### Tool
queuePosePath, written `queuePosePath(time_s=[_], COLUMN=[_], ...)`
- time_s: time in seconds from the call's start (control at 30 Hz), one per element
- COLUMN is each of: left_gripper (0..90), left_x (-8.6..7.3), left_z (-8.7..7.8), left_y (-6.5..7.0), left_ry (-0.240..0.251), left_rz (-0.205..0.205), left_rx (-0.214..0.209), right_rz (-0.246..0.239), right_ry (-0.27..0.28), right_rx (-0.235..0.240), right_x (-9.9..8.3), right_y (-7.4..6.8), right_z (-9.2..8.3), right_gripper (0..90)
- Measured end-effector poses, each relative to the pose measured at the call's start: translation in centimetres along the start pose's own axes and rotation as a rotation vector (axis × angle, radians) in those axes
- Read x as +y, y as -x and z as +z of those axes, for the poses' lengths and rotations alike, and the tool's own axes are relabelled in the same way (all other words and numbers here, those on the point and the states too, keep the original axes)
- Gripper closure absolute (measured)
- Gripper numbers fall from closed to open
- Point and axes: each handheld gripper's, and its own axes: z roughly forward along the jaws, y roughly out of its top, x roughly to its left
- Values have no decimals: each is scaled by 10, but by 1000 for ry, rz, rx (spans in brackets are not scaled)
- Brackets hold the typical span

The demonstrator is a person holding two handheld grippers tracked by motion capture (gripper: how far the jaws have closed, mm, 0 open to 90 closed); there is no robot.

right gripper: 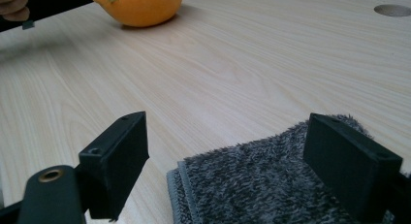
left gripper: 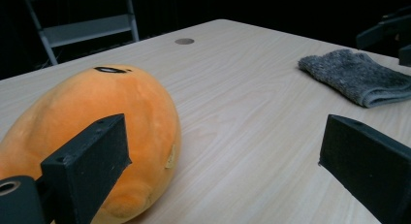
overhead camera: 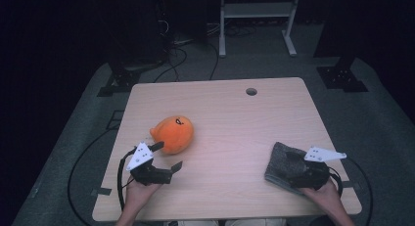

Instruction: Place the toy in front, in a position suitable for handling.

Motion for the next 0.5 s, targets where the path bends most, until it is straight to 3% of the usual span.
queuePosePath(time_s=[0.23, 0.5], left_gripper=[29, 29], left_x=[1, 6], left_z=[3, 10], left_y=[-5, -26], left_ry=[-10, -12], left_rz=[-12, 6], left_rx=[27, 114], right_rz=[7, 14], right_ry=[5, 6], right_rx=[7, 16], right_x=[0, 1], right_y=[0, 0], right_z=[1, 2], right_gripper=[152, 151])
